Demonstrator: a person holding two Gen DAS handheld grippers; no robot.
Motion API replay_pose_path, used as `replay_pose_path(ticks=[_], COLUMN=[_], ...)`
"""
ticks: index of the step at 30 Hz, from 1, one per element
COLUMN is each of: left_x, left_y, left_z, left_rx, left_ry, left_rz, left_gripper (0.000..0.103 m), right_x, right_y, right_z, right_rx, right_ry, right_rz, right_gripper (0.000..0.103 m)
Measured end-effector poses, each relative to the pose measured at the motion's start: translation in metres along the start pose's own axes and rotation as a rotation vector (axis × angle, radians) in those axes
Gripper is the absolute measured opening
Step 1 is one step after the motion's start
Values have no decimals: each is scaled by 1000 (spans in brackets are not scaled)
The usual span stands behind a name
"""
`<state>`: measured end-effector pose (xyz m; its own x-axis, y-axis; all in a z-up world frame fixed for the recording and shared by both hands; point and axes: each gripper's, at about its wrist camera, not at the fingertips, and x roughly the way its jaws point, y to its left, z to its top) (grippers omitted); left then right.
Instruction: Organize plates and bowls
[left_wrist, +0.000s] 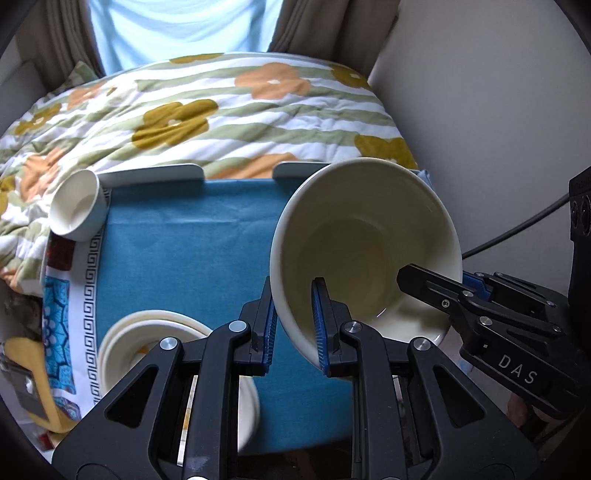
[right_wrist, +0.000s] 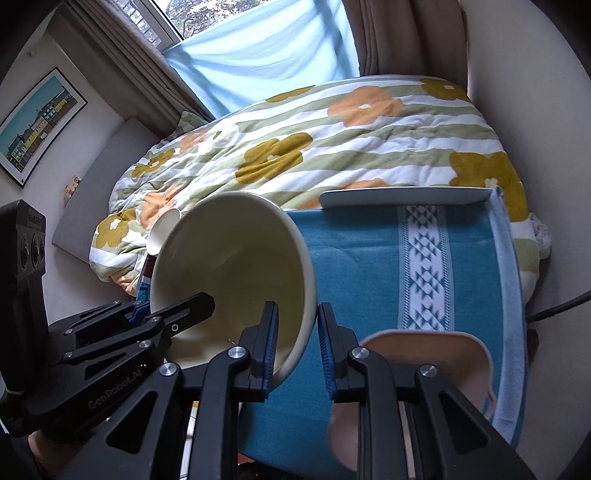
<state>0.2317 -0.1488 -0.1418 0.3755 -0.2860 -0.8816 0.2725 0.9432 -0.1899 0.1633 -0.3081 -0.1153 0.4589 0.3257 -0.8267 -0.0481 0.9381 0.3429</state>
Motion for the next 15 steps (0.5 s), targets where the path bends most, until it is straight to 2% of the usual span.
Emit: replay_pose_path(ticks=[7,15], left_x=[29,78], left_y=[-64,-102], left_z=[-28,-53], left_rx=[42,144], left_ry=[87,235], left_rz=[-37,-46], left_gripper=[16,16], right_x=[-24,-18], right_y=[-57,-103], right_z=[-35,-72], right_rx=[31,154], right_ry=[34,79], right_rz=[-54,-85], right_gripper=[20,20])
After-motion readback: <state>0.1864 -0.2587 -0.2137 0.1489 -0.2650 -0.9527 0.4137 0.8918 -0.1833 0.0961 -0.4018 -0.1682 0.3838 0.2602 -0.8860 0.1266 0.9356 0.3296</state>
